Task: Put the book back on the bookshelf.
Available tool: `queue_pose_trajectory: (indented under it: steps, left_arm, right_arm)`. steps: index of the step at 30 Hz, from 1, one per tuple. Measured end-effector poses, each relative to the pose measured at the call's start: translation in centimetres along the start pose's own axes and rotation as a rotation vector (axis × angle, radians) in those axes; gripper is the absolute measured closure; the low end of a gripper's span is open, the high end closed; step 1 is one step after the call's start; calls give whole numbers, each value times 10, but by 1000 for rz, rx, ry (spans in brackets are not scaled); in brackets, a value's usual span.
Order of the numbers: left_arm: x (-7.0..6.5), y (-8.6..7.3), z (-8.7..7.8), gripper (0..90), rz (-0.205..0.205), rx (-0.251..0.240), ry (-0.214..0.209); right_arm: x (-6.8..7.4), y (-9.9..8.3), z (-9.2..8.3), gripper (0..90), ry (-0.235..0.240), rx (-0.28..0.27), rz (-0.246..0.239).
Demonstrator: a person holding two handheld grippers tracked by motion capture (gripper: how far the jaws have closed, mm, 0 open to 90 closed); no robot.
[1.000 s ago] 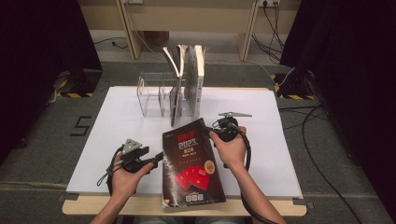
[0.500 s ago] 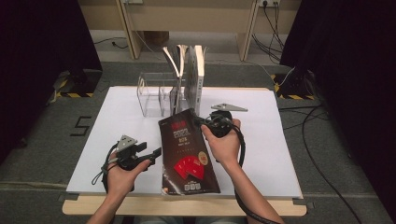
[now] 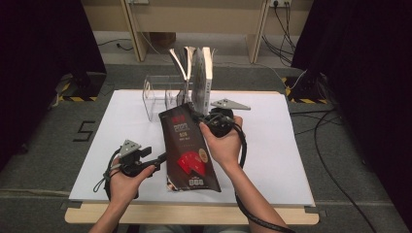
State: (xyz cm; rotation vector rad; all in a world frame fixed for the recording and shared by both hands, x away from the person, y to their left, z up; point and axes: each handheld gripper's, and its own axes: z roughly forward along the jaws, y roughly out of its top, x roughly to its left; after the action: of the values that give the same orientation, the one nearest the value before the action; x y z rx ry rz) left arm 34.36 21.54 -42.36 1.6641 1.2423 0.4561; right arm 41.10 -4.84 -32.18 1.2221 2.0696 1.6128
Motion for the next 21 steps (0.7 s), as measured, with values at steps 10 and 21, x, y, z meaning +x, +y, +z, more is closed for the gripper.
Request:
queue_pose_trajectory:
  steps: [10,21]
  left_arm:
    - [2,1,-2,313,-5,-7,6]
    - [2,2,-4,313,-5,-18,6]
  right_arm:
    - [7,9,3,882,6,-53,-13]
    - [14,17,5,882,8,-100,-36]
